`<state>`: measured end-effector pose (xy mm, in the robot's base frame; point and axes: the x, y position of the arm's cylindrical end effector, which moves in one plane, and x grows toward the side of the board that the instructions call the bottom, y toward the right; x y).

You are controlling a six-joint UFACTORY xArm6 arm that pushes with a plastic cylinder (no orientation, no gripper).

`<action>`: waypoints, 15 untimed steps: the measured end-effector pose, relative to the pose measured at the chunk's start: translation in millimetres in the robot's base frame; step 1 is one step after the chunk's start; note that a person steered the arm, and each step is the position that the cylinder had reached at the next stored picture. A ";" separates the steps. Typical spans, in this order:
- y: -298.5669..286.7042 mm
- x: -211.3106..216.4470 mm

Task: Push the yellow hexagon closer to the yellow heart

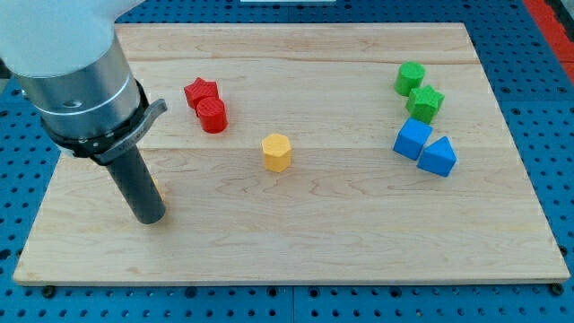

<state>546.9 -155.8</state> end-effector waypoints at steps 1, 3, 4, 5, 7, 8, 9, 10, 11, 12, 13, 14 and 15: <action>64.8 35.1; 260.3 43.3; 316.6 25.6; 281.3 -37.7; 210.2 -90.1; 147.3 -106.0; 129.0 -110.1; 125.5 -102.4; 117.4 -95.0; 99.4 -81.9; 101.4 -54.9; 66.5 -44.6; 33.5 -44.3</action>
<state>502.6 -122.3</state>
